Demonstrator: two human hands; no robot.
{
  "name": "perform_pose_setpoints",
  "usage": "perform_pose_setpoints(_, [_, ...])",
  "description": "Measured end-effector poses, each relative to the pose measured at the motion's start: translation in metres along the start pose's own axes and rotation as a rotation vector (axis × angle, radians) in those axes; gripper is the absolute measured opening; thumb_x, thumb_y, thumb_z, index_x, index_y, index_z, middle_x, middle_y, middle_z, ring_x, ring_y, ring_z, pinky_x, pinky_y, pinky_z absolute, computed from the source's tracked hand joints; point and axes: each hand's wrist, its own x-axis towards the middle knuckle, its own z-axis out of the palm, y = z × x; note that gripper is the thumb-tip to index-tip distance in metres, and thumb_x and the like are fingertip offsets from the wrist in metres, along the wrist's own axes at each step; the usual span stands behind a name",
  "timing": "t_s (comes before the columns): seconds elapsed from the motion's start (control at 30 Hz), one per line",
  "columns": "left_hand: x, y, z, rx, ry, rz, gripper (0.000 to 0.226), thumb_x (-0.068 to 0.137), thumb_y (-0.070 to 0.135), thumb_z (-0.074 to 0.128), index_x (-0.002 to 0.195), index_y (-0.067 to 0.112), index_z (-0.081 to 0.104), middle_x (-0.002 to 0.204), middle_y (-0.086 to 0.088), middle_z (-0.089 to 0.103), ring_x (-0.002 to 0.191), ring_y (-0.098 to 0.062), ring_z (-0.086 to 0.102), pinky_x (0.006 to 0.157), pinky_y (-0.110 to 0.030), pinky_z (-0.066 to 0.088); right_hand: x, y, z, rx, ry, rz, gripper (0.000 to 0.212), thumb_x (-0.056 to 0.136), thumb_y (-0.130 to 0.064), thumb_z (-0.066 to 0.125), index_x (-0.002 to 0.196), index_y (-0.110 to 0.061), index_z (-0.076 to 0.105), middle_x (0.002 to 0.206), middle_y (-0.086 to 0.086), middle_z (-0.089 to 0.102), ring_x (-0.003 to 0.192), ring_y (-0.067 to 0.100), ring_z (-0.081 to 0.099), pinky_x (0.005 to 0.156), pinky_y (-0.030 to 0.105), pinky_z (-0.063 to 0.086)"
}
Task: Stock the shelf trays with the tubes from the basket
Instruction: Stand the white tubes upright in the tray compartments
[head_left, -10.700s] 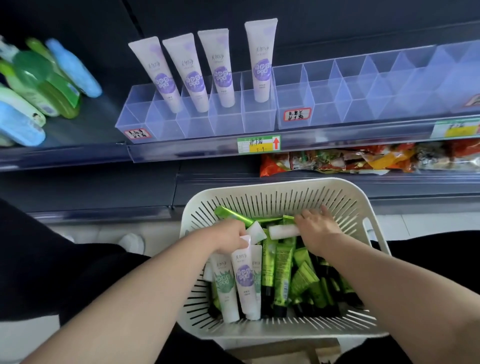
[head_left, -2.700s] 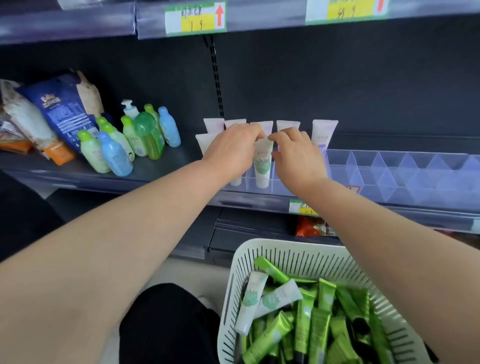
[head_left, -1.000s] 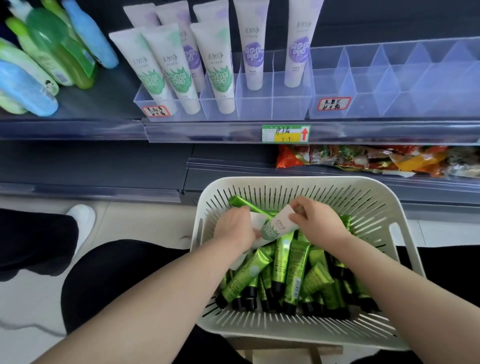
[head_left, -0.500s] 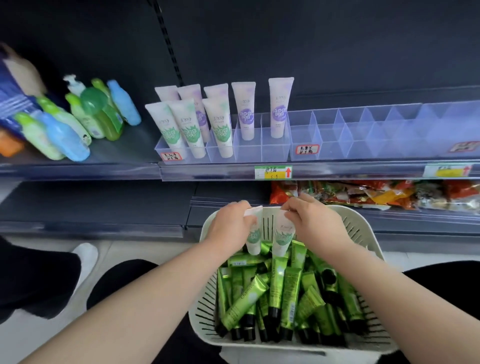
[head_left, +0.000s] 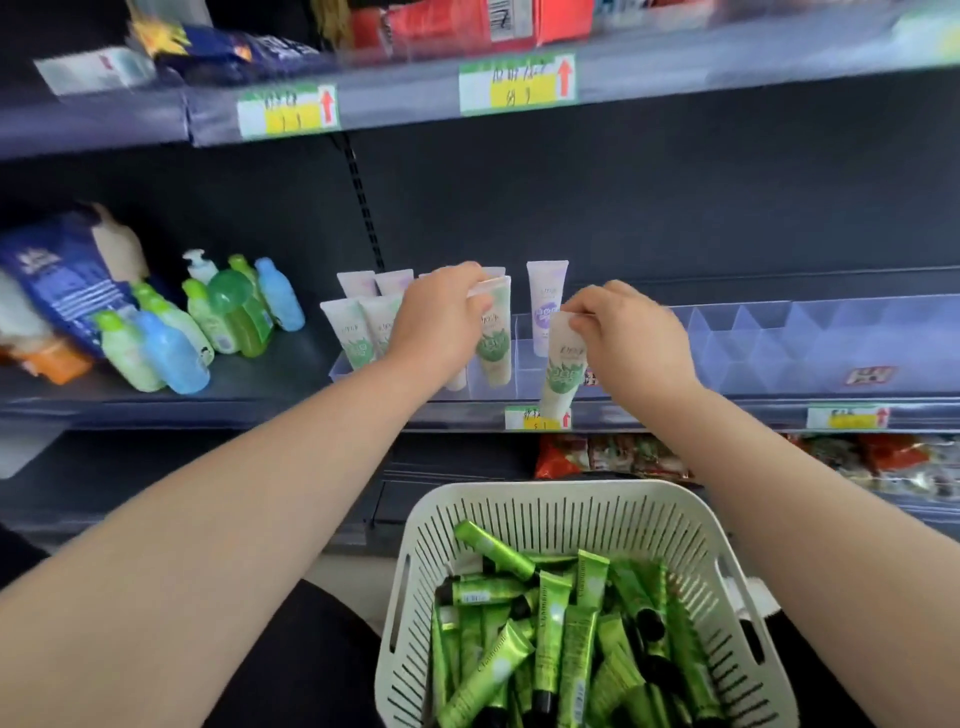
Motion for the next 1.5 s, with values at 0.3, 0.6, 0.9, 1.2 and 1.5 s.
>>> perform_pose_setpoints(0.3, [0.062, -0.006, 0.027, 0.197, -0.106, 0.047, 0.02, 0.093, 0.013, 0.051, 0.103, 0.023, 0.065, 0.101, 0.0, 0.063, 0.092, -0.024, 0.056, 0.077, -0.041, 0.049, 0.062, 0.005, 0.022, -0.007, 0.096, 0.003, 0.022, 0.098, -0.024, 0.042, 0.105, -0.022, 0.063, 0.099, 0.001, 0.059, 0.089, 0.025, 0.055, 0.072, 0.037, 0.04])
perform_pose_setpoints(0.6, [0.082, -0.03, 0.056, 0.309, -0.225, 0.078, 0.009, 0.092, 0.012, 0.049, 0.095, 0.015, 0.057, 0.086, -0.007, 0.06, 0.076, -0.029, 0.054, 0.051, -0.031, 0.033, 0.088, 0.017, 0.051, -0.09, 0.073, -0.042, 0.02, 0.097, -0.021, 0.046, 0.108, -0.019, 0.063, 0.098, 0.005, 0.059, 0.087, 0.028, 0.053, 0.067, 0.034, 0.032])
perform_pose_setpoints(0.9, [0.084, -0.035, 0.061, 0.422, -0.251, 0.153, 0.021, 0.091, 0.001, 0.048, 0.106, 0.012, 0.056, 0.104, -0.011, 0.065, 0.107, -0.036, 0.055, 0.11, -0.037, 0.028, 0.087, 0.02, 0.076, -0.15, -0.071, -0.055, 0.023, 0.095, -0.016, 0.048, 0.112, -0.021, 0.063, 0.107, 0.007, 0.062, 0.094, 0.028, 0.056, 0.077, 0.038, 0.038])
perform_pose_setpoints(1.2, [0.083, -0.032, 0.049, 0.322, -0.176, 0.125, 0.036, 0.088, -0.006, 0.047, 0.116, 0.015, 0.055, 0.114, -0.005, 0.062, 0.106, -0.029, 0.055, 0.104, -0.034, 0.033, 0.089, 0.016, 0.077, -0.223, -0.199, 0.008, 0.041, 0.09, -0.018, 0.056, 0.131, -0.02, 0.048, 0.125, 0.01, 0.056, 0.111, 0.03, 0.051, 0.088, 0.043, 0.042])
perform_pose_setpoints(1.5, [0.061, -0.029, 0.029, 0.298, -0.085, 0.116, 0.044, 0.087, -0.007, 0.049, 0.119, 0.021, 0.054, 0.116, 0.002, 0.058, 0.106, -0.022, 0.052, 0.076, -0.033, 0.042, 0.068, 0.002, 0.069, -0.208, -0.037, -0.024, 0.044, 0.092, -0.016, 0.053, 0.135, -0.017, 0.044, 0.134, 0.01, 0.045, 0.118, 0.031, 0.043, 0.09, 0.045, 0.04])
